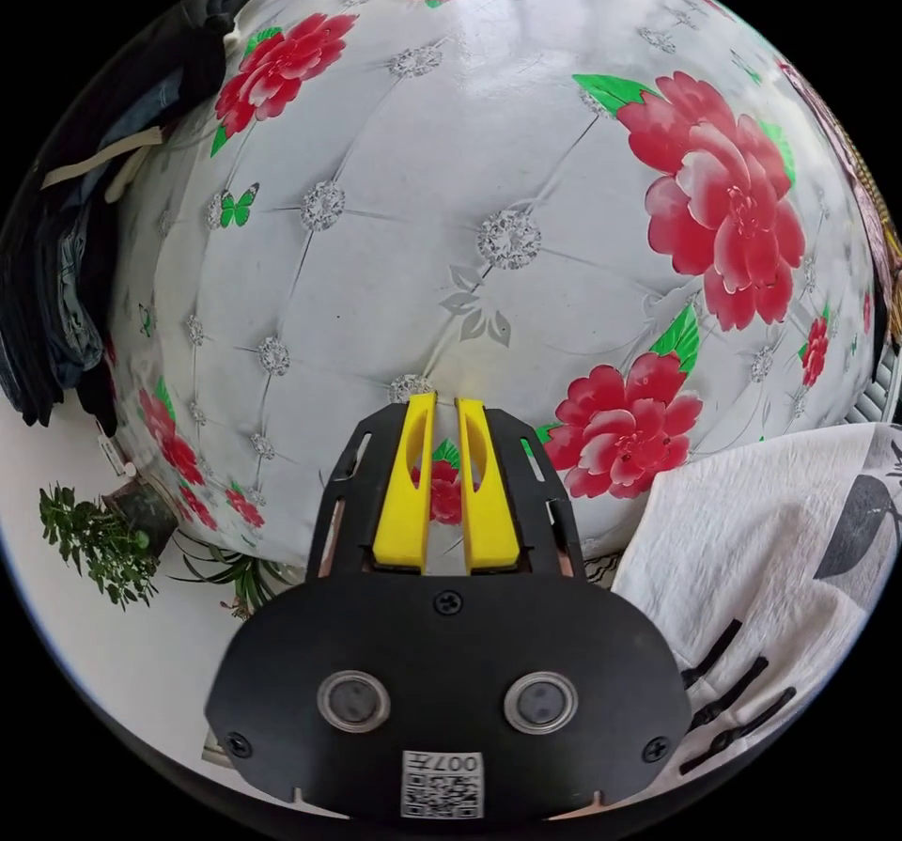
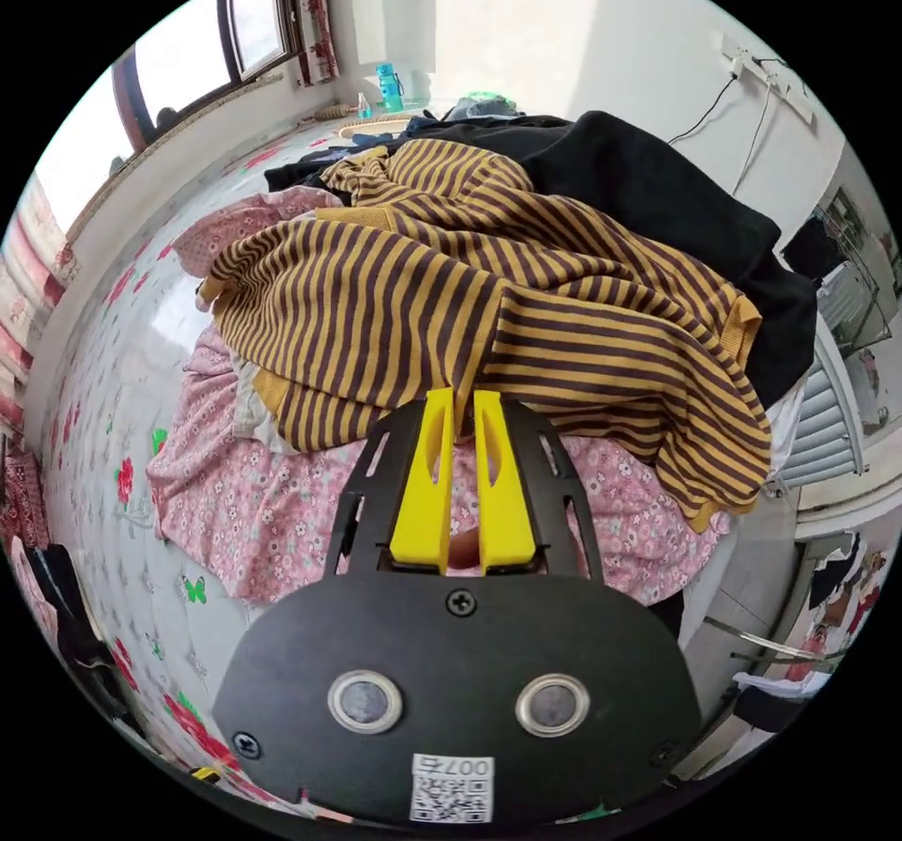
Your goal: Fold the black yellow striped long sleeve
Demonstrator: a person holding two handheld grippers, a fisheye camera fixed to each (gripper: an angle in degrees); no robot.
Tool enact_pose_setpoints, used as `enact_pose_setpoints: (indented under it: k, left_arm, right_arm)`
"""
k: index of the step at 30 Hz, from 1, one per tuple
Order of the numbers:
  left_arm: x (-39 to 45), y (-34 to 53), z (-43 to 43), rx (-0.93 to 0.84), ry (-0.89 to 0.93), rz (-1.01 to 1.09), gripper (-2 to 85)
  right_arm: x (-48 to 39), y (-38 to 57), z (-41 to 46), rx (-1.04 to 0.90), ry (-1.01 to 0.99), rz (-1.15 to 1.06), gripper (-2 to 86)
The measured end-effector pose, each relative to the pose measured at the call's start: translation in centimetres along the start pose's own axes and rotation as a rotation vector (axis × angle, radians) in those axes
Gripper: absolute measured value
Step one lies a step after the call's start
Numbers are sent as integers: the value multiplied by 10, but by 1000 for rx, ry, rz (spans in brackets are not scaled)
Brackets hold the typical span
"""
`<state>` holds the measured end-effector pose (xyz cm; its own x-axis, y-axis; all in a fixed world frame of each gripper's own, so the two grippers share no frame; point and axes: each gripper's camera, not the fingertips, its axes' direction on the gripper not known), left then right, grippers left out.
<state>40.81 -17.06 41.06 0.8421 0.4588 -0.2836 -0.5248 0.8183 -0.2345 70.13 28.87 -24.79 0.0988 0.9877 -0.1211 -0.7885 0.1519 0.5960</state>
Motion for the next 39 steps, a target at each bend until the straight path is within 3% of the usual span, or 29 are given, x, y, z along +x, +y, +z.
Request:
enact_pose_setpoints:
  k: [4, 8, 12, 17, 19, 23, 28, 33, 37, 39]
  left_arm:
    - [-12, 18, 2, 53, 24, 8, 38]
    - [-31, 51, 5, 169, 78, -10, 34]
    - [-34, 81, 6, 258, 47, -27, 16]
    - [-33, 148, -15, 470, 216, 52, 20]
    - [-41, 180, -24, 544, 246, 67, 39]
    - [-81, 254, -23, 635, 281, 20, 49]
    - [-146, 328, 4, 652, 391, -153, 59]
    - [-168, 379, 11, 683, 401, -238, 81]
    - [-125, 399, -41, 861, 298, -17, 78]
    - [-91, 387, -57, 860, 256, 149, 81]
  right_arm:
    - [38, 26, -82, 188, -360, 78, 9]
    - [20, 71, -190, 291, -693, -170, 4]
    - [-44, 150, -267, 222, -862, -486, 2]
    - [-168, 341, -330, -14, -1164, -848, 1]
    - [-212, 413, -339, -109, -1186, -958, 1]
    - [-303, 555, -347, -522, -1422, -1146, 1]
    - [-340, 621, -374, -393, -1158, -1382, 5]
    - [-313, 600, -346, -361, -1116, -1175, 15]
    - [-265, 565, -305, -328, -973, -929, 28]
    - [-245, 550, -291, -308, -914, -851, 34]
